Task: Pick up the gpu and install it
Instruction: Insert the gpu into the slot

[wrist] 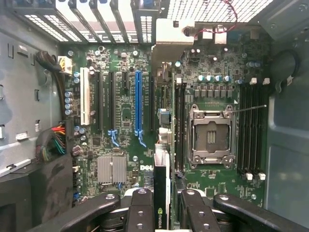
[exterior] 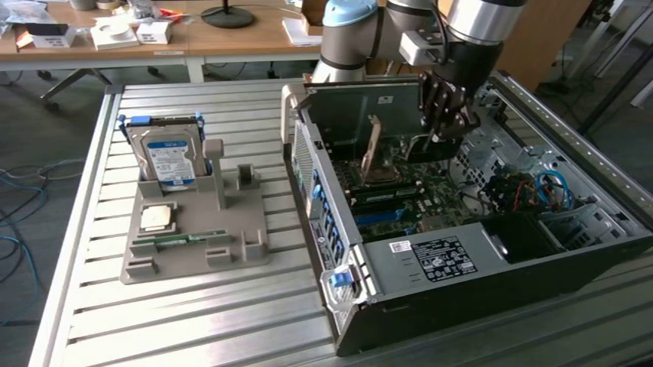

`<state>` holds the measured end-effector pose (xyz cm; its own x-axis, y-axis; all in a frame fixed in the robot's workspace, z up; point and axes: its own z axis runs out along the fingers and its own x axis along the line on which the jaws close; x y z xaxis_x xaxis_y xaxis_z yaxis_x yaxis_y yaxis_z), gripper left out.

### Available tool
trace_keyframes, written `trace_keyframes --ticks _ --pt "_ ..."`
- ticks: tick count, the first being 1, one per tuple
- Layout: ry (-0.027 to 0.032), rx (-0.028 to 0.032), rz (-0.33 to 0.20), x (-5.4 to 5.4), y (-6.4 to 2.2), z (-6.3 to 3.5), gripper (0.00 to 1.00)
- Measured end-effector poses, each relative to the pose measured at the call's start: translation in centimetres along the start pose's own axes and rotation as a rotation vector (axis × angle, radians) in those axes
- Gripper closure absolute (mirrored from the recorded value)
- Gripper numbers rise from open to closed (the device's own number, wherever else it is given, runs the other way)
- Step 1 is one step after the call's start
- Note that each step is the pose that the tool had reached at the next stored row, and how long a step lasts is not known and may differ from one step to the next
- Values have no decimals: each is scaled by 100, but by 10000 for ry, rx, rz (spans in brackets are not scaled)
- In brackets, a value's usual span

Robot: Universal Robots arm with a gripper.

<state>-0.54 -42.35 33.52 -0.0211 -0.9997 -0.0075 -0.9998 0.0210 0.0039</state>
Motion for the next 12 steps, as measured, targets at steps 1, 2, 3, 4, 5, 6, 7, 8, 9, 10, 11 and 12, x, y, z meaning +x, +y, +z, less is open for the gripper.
trace_keyframes --ticks 1,2,3,4,5,6,7,8,9,10,11,12 --pt "1 0 1 7 0 -1 73" --pt "2 -1 1 18 0 -1 73" --pt "2 -1 0 32 -1 -1 73" --pt "1 -1 0 45 -1 -1 73" --pt "1 -1 1 58 -1 -1 73" --pt "2 -1 0 72 -2 -1 73" --pt "2 0 1 86 -2 -2 73" --pt "3 -1 2 99 -2 -2 73" --pt "2 0 1 111 -2 -2 73" --pt "1 0 1 117 -2 -1 73" --pt "0 0 3 119 -1 -1 73" --pt "0 0 3 119 -2 -1 73"
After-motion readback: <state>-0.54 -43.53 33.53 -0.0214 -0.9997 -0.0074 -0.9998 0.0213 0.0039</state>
